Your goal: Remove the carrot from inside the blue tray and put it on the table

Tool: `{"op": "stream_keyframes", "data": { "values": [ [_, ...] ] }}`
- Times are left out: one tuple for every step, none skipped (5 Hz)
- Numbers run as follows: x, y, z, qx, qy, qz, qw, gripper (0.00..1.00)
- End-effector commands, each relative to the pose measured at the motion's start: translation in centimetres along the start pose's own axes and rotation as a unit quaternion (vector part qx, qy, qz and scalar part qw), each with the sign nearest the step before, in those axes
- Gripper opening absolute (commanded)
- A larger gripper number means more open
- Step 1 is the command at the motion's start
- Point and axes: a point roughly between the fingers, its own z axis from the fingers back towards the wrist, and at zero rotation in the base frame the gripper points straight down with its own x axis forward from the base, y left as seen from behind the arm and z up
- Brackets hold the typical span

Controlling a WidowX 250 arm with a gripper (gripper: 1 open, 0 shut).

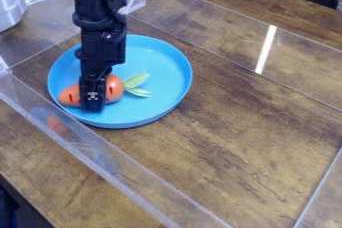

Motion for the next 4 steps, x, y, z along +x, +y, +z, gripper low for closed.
{"op": "stream_keyframes", "data": {
  "values": [
    [0.07,0.7,2.34,0.033,-0.017,0.004,0.9993,0.0],
    [0.06,0.69,2.59,0.035,-0.016,0.004,0.9992,0.0],
    [0.06,0.7,2.86,0.038,-0.016,0.005,0.9992,0.0],
    [0.06,0.72,3.12,0.04,-0.016,0.005,0.9991,0.0]
  ]
}}
